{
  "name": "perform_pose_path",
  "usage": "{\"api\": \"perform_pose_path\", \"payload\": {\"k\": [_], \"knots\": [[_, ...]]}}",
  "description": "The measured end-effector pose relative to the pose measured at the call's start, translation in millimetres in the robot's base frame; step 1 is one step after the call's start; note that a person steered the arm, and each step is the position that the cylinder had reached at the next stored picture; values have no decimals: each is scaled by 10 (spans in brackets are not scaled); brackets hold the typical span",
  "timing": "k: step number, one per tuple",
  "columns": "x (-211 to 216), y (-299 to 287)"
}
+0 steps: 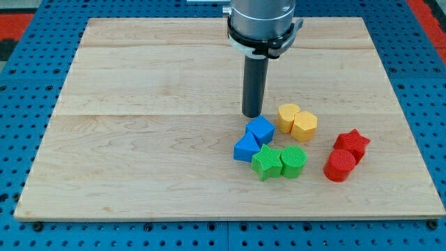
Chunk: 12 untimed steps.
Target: Push the red circle along with red star up and right a bit
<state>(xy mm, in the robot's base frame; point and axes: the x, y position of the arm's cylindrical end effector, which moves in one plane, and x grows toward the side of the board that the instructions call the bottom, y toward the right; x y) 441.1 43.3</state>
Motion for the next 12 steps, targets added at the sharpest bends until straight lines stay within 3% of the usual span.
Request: {"api": "perform_pose_path", "payload": {"k": [2,3,4,6,7,9,11,12], "knots": [[-56,-142],[-563,-133],[-805,319],[32,2277],[456,2675],[1654,2533],[1739,1266],[1542,1021]]}}
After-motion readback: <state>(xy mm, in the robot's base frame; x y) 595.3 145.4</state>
